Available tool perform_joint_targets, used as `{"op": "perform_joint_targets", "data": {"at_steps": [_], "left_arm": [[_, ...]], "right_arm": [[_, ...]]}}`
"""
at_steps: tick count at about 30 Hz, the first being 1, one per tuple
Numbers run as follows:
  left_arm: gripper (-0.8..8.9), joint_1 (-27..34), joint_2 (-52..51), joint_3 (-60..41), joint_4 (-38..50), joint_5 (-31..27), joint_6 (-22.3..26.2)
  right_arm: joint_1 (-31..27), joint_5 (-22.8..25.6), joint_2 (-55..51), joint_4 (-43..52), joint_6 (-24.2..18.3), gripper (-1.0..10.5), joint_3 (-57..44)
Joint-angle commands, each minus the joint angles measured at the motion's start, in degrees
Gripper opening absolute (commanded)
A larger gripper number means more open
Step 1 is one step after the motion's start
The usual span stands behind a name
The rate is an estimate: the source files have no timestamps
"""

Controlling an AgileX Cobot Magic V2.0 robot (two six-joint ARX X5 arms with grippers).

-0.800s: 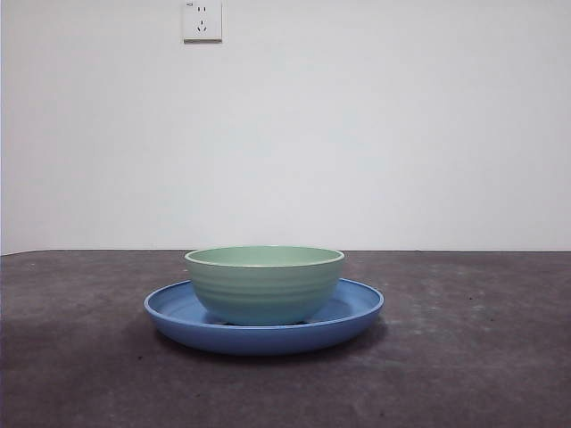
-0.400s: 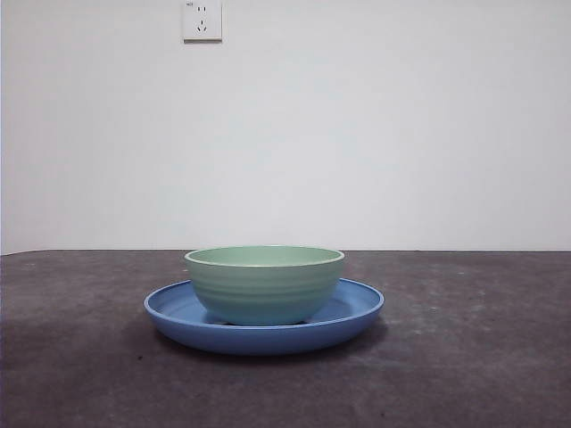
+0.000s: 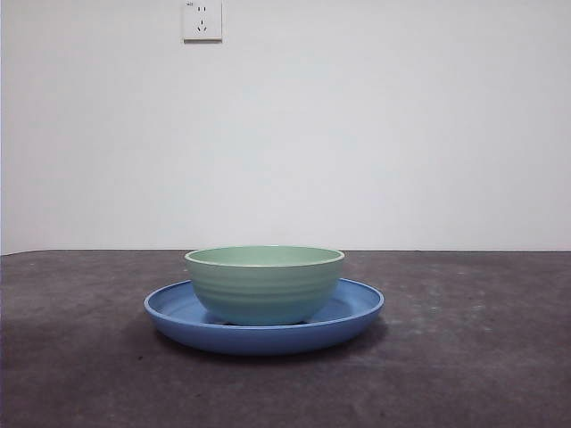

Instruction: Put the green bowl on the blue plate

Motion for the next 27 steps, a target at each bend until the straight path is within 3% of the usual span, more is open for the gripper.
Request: {"op": "perform_joint_targets", "data": {"at_steps": [1,9,10,11,12,27], "left_arm": [[5.49,-0.5,0.1,0.7,0.7,-0.2,0.1],[5.26,-0.5,0.1,0.7,0.6,-0.2,0.1],[3.61,-0.5,0.1,0.7,0.3,-0.2,-0.2],[0.89,-0.5,0.1,0.7,0.0,0.0,-0.7],[0.32,-0.5,0.1,0.7,-0.1,0.0,-1.4],[0.07,-0.4,0.1,0.7,0.2,-0.1,-1.6]], "right_arm": [[0.3,0.1,0.2,0.6,-0.6,4.9,0.8],[0.3,0.0,0.2,0.9,-0.6,4.7,0.8],[0.3,0.0,0.2,0.9,-0.7,3.2,0.8],[0.3,0.0,0.2,0.9,-0.8,1.0,0.8],[0.3,0.0,0.2,1.0,-1.4,0.0,0.8],[0.3,0.0,0.2,4.0,-1.4,0.0,0.8]]}}
